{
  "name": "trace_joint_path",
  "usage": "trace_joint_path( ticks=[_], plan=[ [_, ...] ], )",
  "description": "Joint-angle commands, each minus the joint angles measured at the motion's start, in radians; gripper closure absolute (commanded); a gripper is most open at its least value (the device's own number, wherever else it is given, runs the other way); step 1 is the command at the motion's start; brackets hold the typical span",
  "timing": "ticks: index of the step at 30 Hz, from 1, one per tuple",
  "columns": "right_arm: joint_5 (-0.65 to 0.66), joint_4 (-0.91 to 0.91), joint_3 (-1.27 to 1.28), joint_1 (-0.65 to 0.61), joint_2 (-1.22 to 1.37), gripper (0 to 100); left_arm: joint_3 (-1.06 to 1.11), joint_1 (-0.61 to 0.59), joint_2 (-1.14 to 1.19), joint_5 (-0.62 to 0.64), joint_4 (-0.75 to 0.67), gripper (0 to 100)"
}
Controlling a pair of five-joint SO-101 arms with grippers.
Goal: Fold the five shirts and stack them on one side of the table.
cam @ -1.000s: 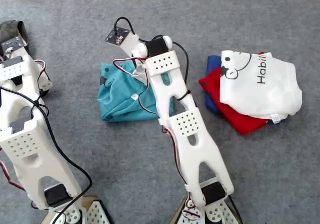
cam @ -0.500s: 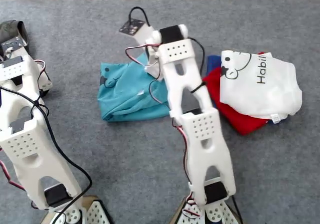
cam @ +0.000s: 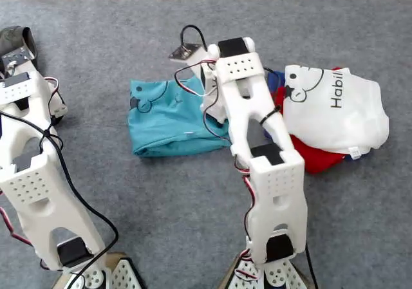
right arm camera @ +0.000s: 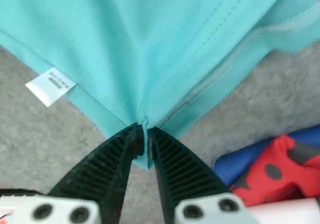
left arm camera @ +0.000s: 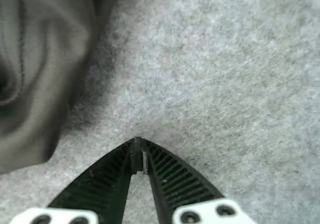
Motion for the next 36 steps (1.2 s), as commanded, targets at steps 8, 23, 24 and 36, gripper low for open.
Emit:
trace_joint_path(
  ticks=[8,23,24,36],
  plan=[
    [0.015,-0.163,0.323,0.041,-0.205,98.4,-0.008,0.025,-0.023,-0.008,-0.014,97],
    [0.011,-0.169,0.412,0.114,-0.489,91.9,-0.159,0.134,-0.135,0.046,0.121,97],
    [0.009,-0.175,0.392,0.11,-0.504,99.3,-0.202,0.168,-0.152,0.061,0.14,97],
    [-0.209,-0.42,0.025,-0.003,-0.199,97.9,-0.183,0.381,-0.075,0.216,0.025,97]
  ],
)
